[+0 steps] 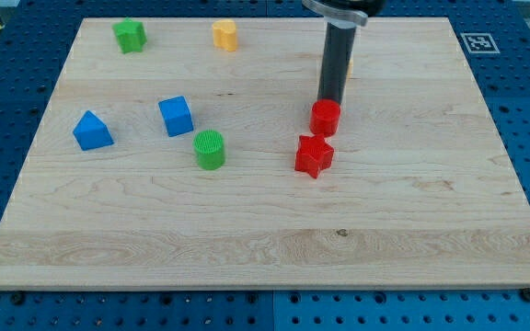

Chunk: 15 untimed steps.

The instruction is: Point your arm at the yellow hexagon

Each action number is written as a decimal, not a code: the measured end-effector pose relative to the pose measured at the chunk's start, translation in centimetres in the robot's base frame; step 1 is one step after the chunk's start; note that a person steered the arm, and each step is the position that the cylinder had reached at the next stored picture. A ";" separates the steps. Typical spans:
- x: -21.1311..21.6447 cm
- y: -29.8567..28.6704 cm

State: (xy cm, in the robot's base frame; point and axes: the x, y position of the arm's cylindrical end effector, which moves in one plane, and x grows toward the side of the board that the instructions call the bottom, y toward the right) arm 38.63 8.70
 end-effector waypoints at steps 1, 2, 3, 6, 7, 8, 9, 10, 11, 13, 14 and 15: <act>1.0 -0.9; 1.9 -2.8; 1.9 -3.5; 1.6 3.1; 1.5 3.9; 1.5 3.9; 0.8 5.2; 0.2 6.3; 0.2 6.3; -0.5 8.2; -0.8 9.9; -0.8 9.9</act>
State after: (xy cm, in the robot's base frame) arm 37.83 18.63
